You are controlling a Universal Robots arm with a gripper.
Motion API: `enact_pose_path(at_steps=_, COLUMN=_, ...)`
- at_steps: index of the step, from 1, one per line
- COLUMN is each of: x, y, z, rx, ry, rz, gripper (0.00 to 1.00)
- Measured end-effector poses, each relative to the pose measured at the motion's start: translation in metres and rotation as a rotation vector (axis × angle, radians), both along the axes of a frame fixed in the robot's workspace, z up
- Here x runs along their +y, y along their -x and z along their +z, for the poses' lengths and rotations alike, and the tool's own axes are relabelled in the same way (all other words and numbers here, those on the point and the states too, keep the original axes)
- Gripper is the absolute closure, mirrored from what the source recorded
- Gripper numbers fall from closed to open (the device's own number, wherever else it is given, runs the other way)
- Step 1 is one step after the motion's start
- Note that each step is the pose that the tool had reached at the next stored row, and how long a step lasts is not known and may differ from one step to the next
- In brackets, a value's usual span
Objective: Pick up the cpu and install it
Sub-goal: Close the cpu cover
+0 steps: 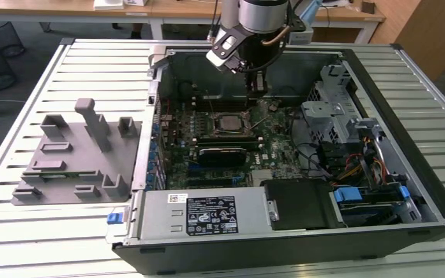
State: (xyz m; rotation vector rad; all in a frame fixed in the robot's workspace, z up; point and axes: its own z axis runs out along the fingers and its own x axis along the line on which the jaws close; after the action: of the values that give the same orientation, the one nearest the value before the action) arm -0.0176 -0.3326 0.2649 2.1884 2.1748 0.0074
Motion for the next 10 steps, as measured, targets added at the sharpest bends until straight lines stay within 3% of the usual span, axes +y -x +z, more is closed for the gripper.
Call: enact_pose_path(at_steps=10, x=0.0023, y=-0.024, z=-0.0019, rx=0.0137, ry=-0.0002, rz=0.000, gripper=0.89)
